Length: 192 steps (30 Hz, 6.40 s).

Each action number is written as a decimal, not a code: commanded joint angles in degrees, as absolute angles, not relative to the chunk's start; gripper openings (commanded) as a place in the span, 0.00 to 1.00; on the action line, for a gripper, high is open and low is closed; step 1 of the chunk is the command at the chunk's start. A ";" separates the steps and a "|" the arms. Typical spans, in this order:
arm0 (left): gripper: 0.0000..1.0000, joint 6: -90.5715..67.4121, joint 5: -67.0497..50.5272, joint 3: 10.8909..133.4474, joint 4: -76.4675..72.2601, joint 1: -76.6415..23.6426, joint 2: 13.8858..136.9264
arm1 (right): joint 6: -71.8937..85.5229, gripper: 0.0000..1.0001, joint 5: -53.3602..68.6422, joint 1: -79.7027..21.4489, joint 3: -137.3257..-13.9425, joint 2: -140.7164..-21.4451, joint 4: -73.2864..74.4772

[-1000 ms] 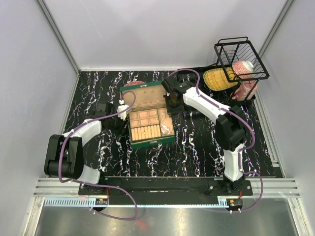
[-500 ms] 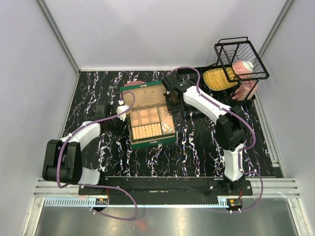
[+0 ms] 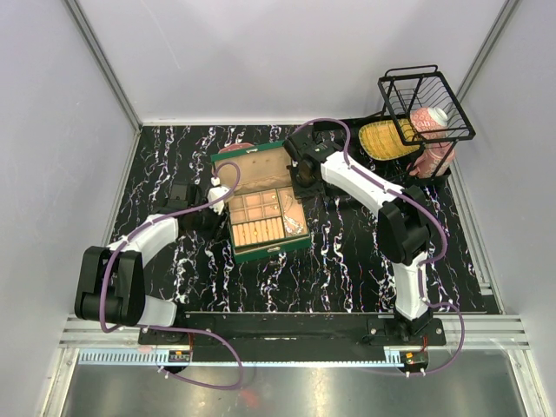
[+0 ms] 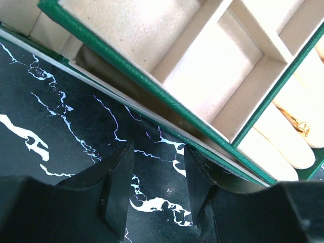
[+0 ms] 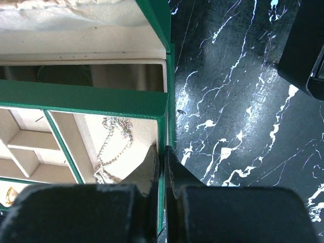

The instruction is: Organize the mixed jewelry

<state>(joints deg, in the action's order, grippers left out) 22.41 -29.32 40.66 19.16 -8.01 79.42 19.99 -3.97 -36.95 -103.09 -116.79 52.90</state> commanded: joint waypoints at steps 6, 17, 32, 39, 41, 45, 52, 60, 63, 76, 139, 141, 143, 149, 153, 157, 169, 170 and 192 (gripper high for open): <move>0.47 21.62 -32.35 39.99 15.29 -8.79 77.08 | 18.63 0.00 -2.37 -38.50 -106.00 -117.16 51.59; 0.48 21.62 -31.82 39.29 14.86 -8.53 73.57 | 14.68 0.00 -0.70 -38.50 -108.72 -120.15 53.44; 0.49 21.45 -31.11 38.41 14.24 -5.80 68.12 | 12.57 0.00 -0.18 -38.41 -106.52 -118.92 53.26; 0.50 21.80 -30.85 38.85 14.85 -4.75 67.15 | 12.22 0.00 -0.18 -38.58 -104.50 -118.83 52.82; 0.50 21.88 -30.76 39.11 15.20 -4.66 67.06 | 11.43 0.00 1.48 -38.67 -104.41 -119.00 53.00; 0.50 22.06 -30.32 39.37 15.38 -4.22 66.36 | 10.99 0.00 1.67 -38.67 -104.06 -119.09 52.82; 0.50 22.85 -29.45 39.81 16.17 -4.04 65.83 | 10.11 0.00 2.55 -39.11 -102.66 -119.62 52.65; 0.50 22.94 -29.36 40.08 16.44 -3.96 65.74 | 9.58 0.00 2.11 -39.64 -100.55 -118.65 51.59; 0.50 22.85 -29.36 40.17 16.44 -3.87 65.57 | 9.67 0.00 1.85 -39.64 -100.55 -118.48 51.42; 0.50 22.94 -29.18 39.90 16.79 -3.87 65.39 | 10.11 0.19 2.11 -39.90 -102.13 -117.77 51.33; 0.98 8.00 -46.13 55.36 -4.12 4.92 78.83 | -4.75 1.00 -3.44 -37.36 -88.77 -89.56 46.49; 0.99 7.91 -49.11 56.85 -4.92 4.92 81.37 | -4.83 1.00 -3.08 -36.65 -88.24 -89.21 46.32; 0.99 6.77 -51.58 58.09 -5.62 4.92 83.22 | -5.10 1.00 -3.16 -36.13 -87.45 -88.86 46.14; 0.99 3.96 -60.11 61.08 -6.68 4.57 87.01 | -5.10 1.00 -2.02 -34.28 -86.05 -87.98 45.70; 0.99 4.13 -61.78 61.35 -5.89 2.20 86.75 | -5.10 1.00 -1.41 -33.84 -86.13 -87.98 45.79; 0.99 5.62 -62.14 59.42 -3.34 0.70 83.94 | -5.01 1.00 -0.88 -33.05 -85.87 -87.54 45.97; 0.99 13.09 -62.05 49.66 10.36 0.62 64.89 | -4.83 1.00 -0.18 -31.38 -84.55 -84.99 45.35; 0.99 14.05 -62.14 48.61 12.46 0.62 63.38 | -4.75 1.00 -0.09 -31.20 -84.20 -84.82 45.26; 0.99 17.31 -32.71 51.06 11.52 -20.47 68.53 | -4.31 1.00 0.35 -25.58 -81.91 -78.84 43.95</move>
<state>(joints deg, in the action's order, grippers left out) 14.83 -43.94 47.86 15.27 -16.29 63.88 -4.45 1.04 -26.57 -82.19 -81.69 46.19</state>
